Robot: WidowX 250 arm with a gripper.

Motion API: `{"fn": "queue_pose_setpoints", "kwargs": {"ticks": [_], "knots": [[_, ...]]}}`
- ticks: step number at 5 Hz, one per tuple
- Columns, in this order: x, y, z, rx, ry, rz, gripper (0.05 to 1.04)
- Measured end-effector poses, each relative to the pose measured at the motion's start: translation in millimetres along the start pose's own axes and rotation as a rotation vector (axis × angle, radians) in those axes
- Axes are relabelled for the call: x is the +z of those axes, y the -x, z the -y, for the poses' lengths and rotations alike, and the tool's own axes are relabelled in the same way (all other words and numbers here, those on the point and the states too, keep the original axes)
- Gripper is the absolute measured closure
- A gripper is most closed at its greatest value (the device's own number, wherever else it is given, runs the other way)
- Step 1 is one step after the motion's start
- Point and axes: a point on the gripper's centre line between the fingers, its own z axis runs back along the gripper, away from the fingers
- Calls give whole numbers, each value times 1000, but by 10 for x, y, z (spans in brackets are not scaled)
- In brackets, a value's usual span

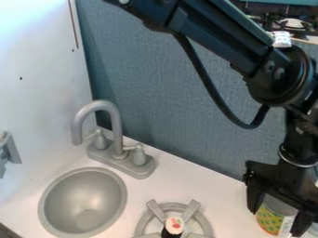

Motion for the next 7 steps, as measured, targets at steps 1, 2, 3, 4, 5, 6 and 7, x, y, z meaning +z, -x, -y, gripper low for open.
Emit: {"fn": "queue_pose_setpoints", "kwargs": {"ticks": [1, 2, 3, 4, 5, 6, 7], "knots": [[-165, 56, -19, -1, -19, -40, 81], [-229, -84, -79, -20, -70, 27, 81], [-323, -211, -44, -50, -72, 39, 81], [-468, -332, 20, -139, -54, 34, 81], [-654, -472, 43, -185, -16, 33, 81], [-777, -666, 48, -204, 5, 35, 81], [-787, -769, 59, -202, 0, 42, 81]]}}
